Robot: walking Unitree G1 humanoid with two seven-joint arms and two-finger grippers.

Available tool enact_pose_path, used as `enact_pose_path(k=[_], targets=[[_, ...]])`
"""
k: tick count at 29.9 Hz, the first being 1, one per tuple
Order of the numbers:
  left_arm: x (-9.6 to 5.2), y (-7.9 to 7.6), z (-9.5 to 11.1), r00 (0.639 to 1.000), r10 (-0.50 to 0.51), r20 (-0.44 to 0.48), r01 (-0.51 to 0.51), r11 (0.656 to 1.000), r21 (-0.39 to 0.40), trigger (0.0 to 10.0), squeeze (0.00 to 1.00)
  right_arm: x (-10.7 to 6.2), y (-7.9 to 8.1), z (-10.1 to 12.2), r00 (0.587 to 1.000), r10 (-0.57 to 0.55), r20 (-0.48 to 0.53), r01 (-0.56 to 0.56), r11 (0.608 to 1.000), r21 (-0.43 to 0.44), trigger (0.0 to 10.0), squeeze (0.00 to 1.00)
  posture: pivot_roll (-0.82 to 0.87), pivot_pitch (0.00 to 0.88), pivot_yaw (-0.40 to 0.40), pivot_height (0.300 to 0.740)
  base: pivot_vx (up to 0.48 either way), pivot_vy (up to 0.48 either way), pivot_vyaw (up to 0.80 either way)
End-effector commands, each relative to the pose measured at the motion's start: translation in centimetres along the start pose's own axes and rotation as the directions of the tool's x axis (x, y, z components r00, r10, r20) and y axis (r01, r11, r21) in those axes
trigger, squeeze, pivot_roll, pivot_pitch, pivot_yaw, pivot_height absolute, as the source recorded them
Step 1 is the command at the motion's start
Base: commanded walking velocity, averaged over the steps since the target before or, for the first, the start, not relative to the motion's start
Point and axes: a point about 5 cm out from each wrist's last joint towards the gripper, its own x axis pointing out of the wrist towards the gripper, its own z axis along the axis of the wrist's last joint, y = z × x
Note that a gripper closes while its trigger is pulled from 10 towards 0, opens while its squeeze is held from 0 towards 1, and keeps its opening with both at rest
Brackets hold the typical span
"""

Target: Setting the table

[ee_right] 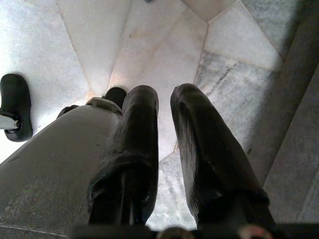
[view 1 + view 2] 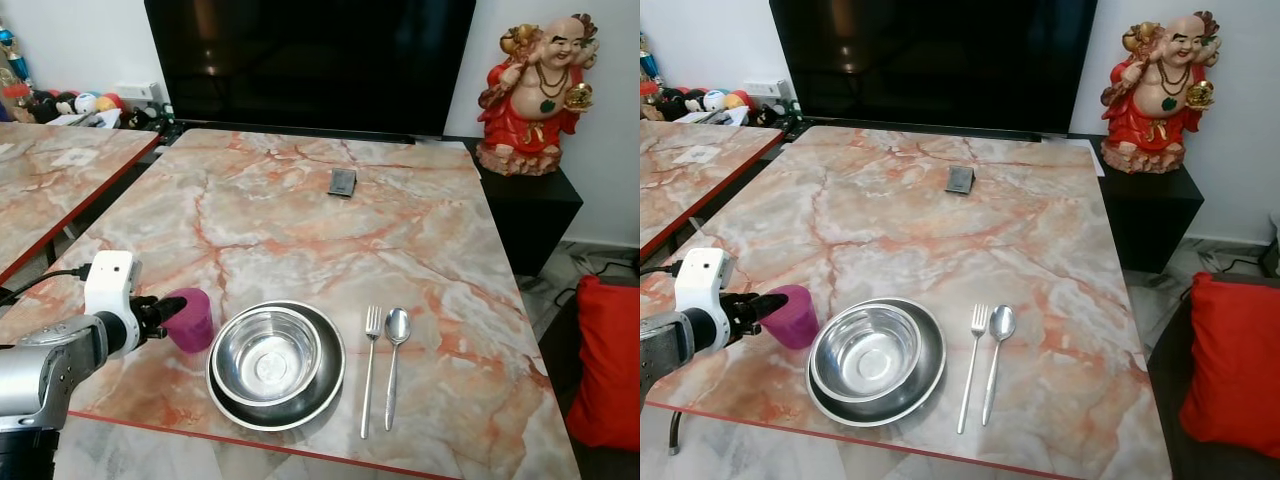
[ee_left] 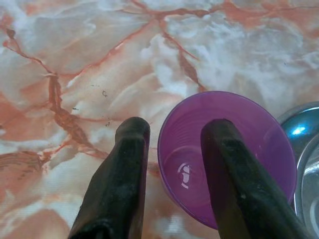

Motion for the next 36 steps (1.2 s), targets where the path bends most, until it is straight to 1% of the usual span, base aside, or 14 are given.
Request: enact_pose_path(k=[1, 6, 9, 18, 20, 21, 22, 24, 26, 28, 29, 30, 33, 36], targets=[[-0.2, -0.2, 1.1, 0.998, -0.004, 0.056, 0.003, 1.000, 0.017, 10.0, 0.00, 0.0, -0.1, -0.3, 1.000, -0.003, -0.016, 0.003, 1.000, 0.000, 10.0, 0.00, 0.06, 0.000, 0.004, 0.740, 0.000, 0.000, 0.00], [-0.3, -0.6, 1.3, 0.997, -0.024, 0.072, 0.022, 0.999, 0.027, 10.0, 0.00, 0.0, -0.1, -0.3, 1.000, -0.005, -0.016, 0.005, 1.000, 0.005, 10.0, 0.00, 0.06, 0.000, 0.002, 0.740, 0.000, 0.000, 0.00], [-0.6, -0.7, 2.0, 0.993, -0.031, 0.117, 0.028, 0.999, 0.030, 10.0, 0.00, 0.0, -0.1, -0.3, 1.000, -0.005, -0.016, 0.005, 1.000, 0.004, 10.0, 0.00, 0.06, 0.000, 0.002, 0.740, 0.000, 0.000, 0.00], [-1.9, 0.0, 4.1, 0.971, 0.011, 0.238, -0.015, 1.000, 0.016, 10.0, 0.00, 0.0, -0.2, -0.3, 1.000, -0.003, -0.016, 0.003, 1.000, 0.001, 10.0, 0.00, 0.07, 0.000, -0.006, 0.740, 0.000, 0.000, 0.00], [-3.1, 0.7, 5.9, 0.920, 0.060, 0.387, -0.065, 0.998, -0.001, 10.0, 0.00, -0.1, -0.2, -0.4, 1.000, -0.004, -0.017, 0.004, 1.000, -0.001, 10.0, 0.00, 0.07, 0.000, -0.009, 0.740, 0.000, 0.000, 0.00], [-3.1, 0.7, 5.9, 0.920, 0.060, 0.387, -0.065, 0.998, -0.001, 10.0, 0.00, -0.1, -0.2, -0.4, 1.000, -0.004, -0.017, 0.004, 1.000, -0.001, 10.0, 0.00, 0.07, 0.000, -0.009, 0.740, 0.000, 0.000, 0.00], [-4.3, 1.2, 7.3, 0.859, 0.120, 0.497, -0.147, 0.989, 0.016, 10.0, 0.00, -0.1, -0.2, -0.4, 1.000, -0.004, -0.018, 0.004, 1.000, -0.003, 10.0, 0.00, 0.08, 0.000, -0.011, 0.740, 0.000, 0.000, 0.00], [-5.0, 1.5, 7.9, 0.818, 0.156, 0.554, -0.189, 0.982, 0.003, 10.0, 0.00, -0.1, -0.3, -0.4, 1.000, -0.004, -0.019, 0.004, 1.000, -0.006, 10.0, 0.00, 0.08, 0.000, -0.013, 0.740, 0.000, 0.000, 0.00], [-5.1, 1.6, 8.0, 0.806, 0.167, 0.568, -0.195, 0.981, -0.012, 10.0, 0.00, -0.1, -0.3, -0.4, 1.000, -0.004, -0.019, 0.004, 1.000, -0.006, 10.0, 0.00, 0.08, 0.000, -0.013, 0.740, 0.000, 0.000, 0.00], [-5.8, 2.3, 8.0, 0.761, 0.236, 0.604, -0.306, 0.952, 0.013, 10.0, 0.00, -0.1, -0.3, -0.4, 1.000, -0.003, -0.019, 0.003, 1.000, -0.008, 10.0, 0.00, 0.08, 0.000, -0.016, 0.740, 0.000, 0.000, 0.00], [-5.8, 2.3, 8.0, 0.761, 0.236, 0.604, -0.306, 0.952, 0.013, 10.0, 0.00, -0.1, -0.3, -0.4, 1.000, -0.003, -0.019, 0.003, 1.000, -0.008, 10.0, 0.00, 0.08, 0.000, -0.016, 0.740, 0.000, 0.000, 0.00], [-6.0, 2.5, 7.9, 0.740, 0.261, 0.620, -0.357, 0.934, 0.032, 10.0, 0.00, -0.1, -0.3, -0.4, 1.000, -0.003, -0.019, 0.003, 1.000, -0.008, 10.0, 0.00, 0.08, 0.000, -0.016, 0.740, 0.000, 0.000, 0.00], [-6.3, 1.7, 7.6, 0.676, 0.262, 0.689, -0.386, 0.922, 0.029, 10.0, 0.00, -0.1, -0.3, -0.4, 1.000, -0.006, -0.011, 0.006, 1.000, 0.006, 10.0, 0.00, 0.08, 0.000, -0.015, 0.740, 0.000, 0.000, 0.00], [-6.1, -0.3, 7.1, 0.651, 0.197, 0.733, -0.351, 0.935, 0.060, 10.0, 0.00, -0.1, -0.3, -0.4, 1.000, -0.004, -0.006, 0.004, 1.000, 0.014, 10.0, 0.00, 0.08, 0.000, -0.014, 0.740, 0.000, 0.000, 0.00]])
